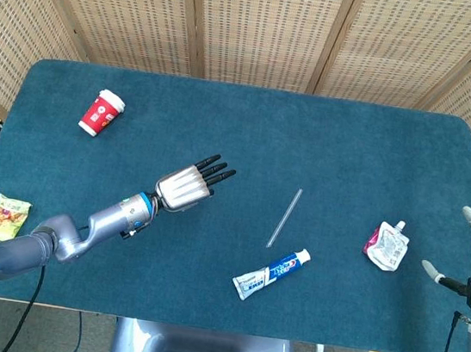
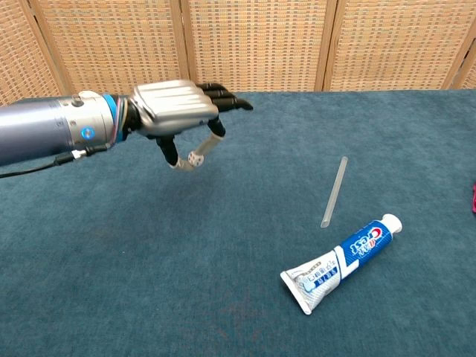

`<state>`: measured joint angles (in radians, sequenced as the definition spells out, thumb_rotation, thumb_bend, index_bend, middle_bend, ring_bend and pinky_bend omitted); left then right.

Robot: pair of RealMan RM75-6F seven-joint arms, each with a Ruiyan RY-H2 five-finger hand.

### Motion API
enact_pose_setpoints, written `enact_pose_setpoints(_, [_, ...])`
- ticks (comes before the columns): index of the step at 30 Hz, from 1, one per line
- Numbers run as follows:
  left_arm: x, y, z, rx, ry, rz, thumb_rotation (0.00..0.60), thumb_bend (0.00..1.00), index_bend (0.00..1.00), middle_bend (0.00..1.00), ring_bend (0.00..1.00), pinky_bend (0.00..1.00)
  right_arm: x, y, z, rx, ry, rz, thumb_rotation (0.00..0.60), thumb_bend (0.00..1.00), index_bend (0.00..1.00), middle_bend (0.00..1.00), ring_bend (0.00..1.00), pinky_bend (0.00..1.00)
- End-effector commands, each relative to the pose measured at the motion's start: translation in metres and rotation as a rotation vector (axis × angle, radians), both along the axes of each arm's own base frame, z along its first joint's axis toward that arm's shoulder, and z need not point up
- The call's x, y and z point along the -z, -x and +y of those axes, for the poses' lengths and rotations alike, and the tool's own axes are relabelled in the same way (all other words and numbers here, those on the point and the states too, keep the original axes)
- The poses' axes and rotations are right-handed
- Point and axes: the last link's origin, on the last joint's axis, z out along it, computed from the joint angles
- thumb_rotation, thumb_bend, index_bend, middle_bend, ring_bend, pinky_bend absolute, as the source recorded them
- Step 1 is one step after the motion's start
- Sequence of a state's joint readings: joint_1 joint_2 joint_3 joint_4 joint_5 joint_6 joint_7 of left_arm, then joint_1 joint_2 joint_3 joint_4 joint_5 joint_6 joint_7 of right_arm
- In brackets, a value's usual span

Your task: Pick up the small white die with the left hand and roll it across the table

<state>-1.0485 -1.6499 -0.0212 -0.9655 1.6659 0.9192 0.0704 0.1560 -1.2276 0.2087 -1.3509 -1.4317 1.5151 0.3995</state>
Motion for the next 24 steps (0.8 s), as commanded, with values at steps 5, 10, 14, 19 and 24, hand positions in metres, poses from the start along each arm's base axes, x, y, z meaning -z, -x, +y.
enact_pose_setpoints(5, [-0.041,-0.022,0.003,0.017,-0.059,-0.070,0.600,0.24,0.66,0.00,0.00,0.00,-0.002,-0.002,0.002,-0.007,0.004,-0.007,0.600,0.10,0.14,0.00,0.00,0.00])
enact_pose_setpoints(10, [-0.056,-0.031,0.000,0.029,-0.079,-0.075,0.600,0.24,0.64,0.00,0.00,0.00,-0.002,-0.003,0.003,-0.013,0.004,-0.007,0.600,0.10,0.14,0.00,0.00,0.00])
enact_pose_setpoints(14, [-0.060,-0.034,-0.002,0.026,-0.086,-0.072,0.600,0.24,0.63,0.00,0.00,0.00,-0.003,-0.004,0.003,-0.016,0.006,-0.009,0.600,0.10,0.14,0.00,0.00,0.00])
enact_pose_setpoints(19, [-0.059,-0.034,-0.003,0.025,-0.092,-0.063,0.600,0.24,0.60,0.00,0.00,0.00,-0.004,-0.004,0.004,-0.018,0.009,-0.014,0.600,0.10,0.14,0.00,0.00,0.00])
enact_pose_setpoints(24, [-0.058,-0.034,-0.002,0.021,-0.097,-0.061,0.600,0.23,0.35,0.00,0.00,0.00,-0.004,-0.004,0.004,-0.019,0.007,-0.014,0.600,0.10,0.14,0.00,0.00,0.00])
